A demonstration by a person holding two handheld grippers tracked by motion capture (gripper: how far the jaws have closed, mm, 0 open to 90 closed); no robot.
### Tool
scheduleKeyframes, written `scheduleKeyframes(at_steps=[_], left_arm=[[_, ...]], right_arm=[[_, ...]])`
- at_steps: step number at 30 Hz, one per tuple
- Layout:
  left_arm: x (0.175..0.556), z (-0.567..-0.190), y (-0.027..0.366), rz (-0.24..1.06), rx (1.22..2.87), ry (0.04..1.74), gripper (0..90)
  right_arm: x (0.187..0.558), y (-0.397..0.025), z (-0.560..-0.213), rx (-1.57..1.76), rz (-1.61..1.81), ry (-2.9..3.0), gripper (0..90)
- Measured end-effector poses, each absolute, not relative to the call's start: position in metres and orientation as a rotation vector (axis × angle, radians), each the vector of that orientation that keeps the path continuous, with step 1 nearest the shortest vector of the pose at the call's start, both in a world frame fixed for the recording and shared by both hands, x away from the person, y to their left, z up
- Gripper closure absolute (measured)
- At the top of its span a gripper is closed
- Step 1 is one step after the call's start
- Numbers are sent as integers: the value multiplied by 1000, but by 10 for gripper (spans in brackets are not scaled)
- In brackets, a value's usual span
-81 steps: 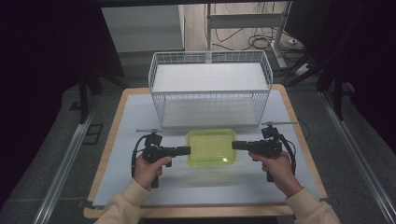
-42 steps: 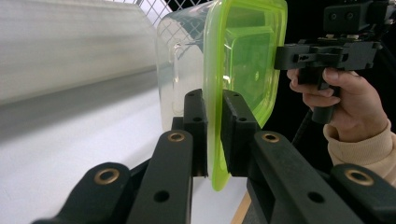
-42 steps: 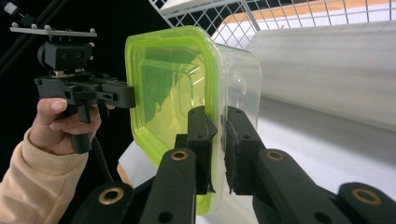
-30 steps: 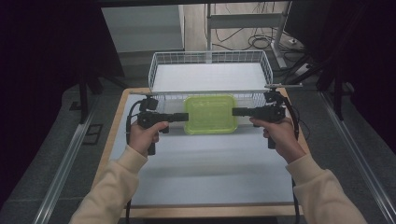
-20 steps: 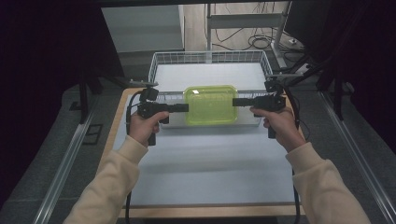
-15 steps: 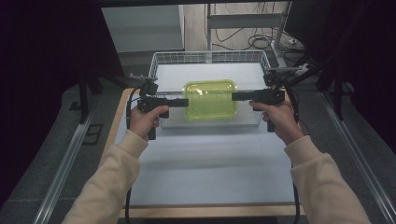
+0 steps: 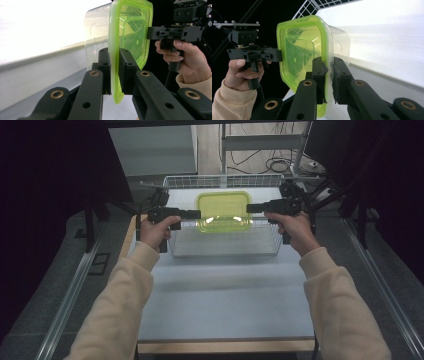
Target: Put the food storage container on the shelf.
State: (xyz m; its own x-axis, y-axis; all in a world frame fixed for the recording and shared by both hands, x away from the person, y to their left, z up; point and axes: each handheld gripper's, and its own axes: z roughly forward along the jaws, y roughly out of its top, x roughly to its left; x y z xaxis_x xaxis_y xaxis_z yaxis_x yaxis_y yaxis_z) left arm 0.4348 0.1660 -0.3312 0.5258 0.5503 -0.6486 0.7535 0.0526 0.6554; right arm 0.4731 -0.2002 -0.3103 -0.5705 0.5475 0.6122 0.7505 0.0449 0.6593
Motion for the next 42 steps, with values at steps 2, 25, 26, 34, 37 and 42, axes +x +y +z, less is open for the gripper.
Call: scheduleKeyframes(at_steps=[2,25,26,34,37,42], left_arm=[[444,-327,166,-224,1617,1139,817],[492,-329,169,-269,1590,1191,806],[492,-330,168,-266,1589,1194,804],[497,-334,166,-263,1568,1205,772],[500,-337,165,-247,1573,1221,724],[501,-339,165,-205,1568,1237,598]], right_arm=[[481,-200,-307,-1354,-1540,-2112,817],[526,-193,-302,-1449,-1507,-2089,776],[527,-192,-302,-1453,-1508,-2090,768],[531,-189,-307,-1501,-1492,-2104,756],[532,-186,-310,-1517,-1477,-2133,711],[533,-185,-314,-1543,-1475,-2159,584]])
